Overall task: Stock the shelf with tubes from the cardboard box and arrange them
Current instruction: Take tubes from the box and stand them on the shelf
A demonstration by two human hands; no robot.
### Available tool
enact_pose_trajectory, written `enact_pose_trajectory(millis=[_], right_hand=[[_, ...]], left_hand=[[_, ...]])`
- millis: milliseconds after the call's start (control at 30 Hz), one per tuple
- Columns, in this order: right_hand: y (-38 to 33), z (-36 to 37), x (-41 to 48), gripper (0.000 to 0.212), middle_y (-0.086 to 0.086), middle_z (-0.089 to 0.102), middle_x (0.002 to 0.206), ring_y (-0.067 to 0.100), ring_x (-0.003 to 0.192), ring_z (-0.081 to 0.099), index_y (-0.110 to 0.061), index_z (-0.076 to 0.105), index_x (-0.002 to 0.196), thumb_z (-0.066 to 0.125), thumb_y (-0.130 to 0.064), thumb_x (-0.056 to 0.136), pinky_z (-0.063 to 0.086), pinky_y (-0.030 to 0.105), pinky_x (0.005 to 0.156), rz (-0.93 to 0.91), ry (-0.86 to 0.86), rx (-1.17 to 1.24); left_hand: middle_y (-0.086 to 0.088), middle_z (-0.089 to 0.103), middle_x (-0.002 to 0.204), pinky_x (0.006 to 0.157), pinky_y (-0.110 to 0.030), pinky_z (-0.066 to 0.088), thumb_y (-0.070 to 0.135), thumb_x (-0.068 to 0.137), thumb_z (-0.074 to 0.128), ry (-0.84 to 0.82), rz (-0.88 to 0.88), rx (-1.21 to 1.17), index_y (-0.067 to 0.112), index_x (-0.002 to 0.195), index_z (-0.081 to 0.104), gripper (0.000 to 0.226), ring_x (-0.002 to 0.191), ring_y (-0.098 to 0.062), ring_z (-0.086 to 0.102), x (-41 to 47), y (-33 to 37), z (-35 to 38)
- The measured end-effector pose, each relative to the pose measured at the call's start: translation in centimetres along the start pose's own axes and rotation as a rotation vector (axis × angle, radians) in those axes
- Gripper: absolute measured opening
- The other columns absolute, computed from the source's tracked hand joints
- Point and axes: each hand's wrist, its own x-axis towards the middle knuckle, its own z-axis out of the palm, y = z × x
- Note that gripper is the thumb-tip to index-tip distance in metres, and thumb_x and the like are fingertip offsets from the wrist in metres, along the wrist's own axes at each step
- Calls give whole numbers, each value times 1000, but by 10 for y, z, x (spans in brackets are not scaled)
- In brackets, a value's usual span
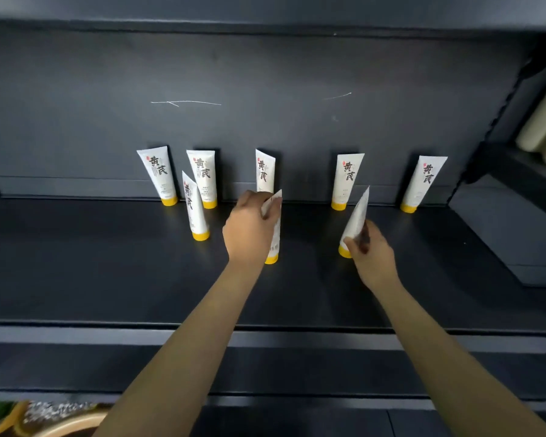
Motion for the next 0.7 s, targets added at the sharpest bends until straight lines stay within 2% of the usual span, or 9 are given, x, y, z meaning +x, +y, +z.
enact_pose_trajectory(millis=[100,167,233,400,533,700], right_hand=[[5,5,7,59,8,56,129,20,112,56,-15,37,143,63,-19,89,42,25,90,0,23,-21],[8,6,9,61,7,56,128,16,104,56,-16,36,143,64,-19,89,42,24,87,-6,35,-28],[8,8,11,61,7,56,127,12,98,55,-16,38,142,65,-19,88,42,24,85,-12,57,-39],[5,13,21,61,6,56,125,13,96,56,-17,42,136,71,-14,82,42,23,81,11,115,13],[12,17,28,60,7,59,121,20,104,59,-17,43,132,73,-16,80,46,26,84,0,119,30],[19,17,40,56,7,58,120,20,107,58,-13,47,128,75,-20,80,48,28,87,26,86,18]], left_hand=[[6,61,113,73,-31,48,36,87,63,6,-36,-99,21,115,57,33,101,-17,59,-9,-13,9],[6,57,122,81,-32,49,36,84,67,-88,-94,-166,23,123,48,45,113,-12,53,-18,-25,14],[4,54,124,86,-32,50,30,82,71,-186,-101,-209,19,127,45,53,118,-12,49,-26,-39,16],[2,55,112,83,-23,49,21,81,72,-289,-51,-261,14,124,52,48,103,-10,53,-29,-61,21],[-1,55,105,80,-22,46,18,82,72,-264,-38,-236,11,121,56,43,92,-10,53,-9,-63,31],[3,51,105,80,-20,44,20,83,70,-237,-106,-262,13,122,55,42,91,-11,54,10,-67,49]])
